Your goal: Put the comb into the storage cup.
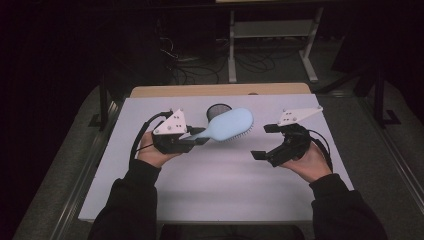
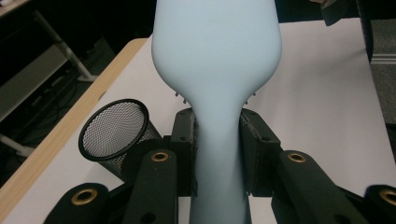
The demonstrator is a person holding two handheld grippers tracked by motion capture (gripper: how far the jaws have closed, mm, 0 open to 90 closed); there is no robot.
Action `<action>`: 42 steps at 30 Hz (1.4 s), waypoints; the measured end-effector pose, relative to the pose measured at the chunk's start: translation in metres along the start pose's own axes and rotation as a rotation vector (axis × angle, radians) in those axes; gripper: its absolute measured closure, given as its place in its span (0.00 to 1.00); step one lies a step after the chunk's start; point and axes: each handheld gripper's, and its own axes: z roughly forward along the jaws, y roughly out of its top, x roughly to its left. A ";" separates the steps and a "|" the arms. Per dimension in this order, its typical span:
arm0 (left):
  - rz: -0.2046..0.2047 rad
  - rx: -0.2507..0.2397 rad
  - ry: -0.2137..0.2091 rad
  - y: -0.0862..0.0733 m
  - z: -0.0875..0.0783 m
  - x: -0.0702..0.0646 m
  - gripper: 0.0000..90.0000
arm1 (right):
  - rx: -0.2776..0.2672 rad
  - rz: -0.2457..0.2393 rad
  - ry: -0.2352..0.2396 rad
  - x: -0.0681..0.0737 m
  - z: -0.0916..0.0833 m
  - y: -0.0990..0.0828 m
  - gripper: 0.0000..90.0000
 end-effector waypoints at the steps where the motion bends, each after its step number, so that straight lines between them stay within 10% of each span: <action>1: -0.001 -0.004 0.005 0.000 0.000 0.000 0.77 | -0.003 0.000 0.000 0.000 -0.001 0.002 0.00; 42: -0.025 -0.030 0.083 -0.008 0.018 -0.008 0.77 | -0.038 0.030 0.069 -0.003 0.020 0.048 0.01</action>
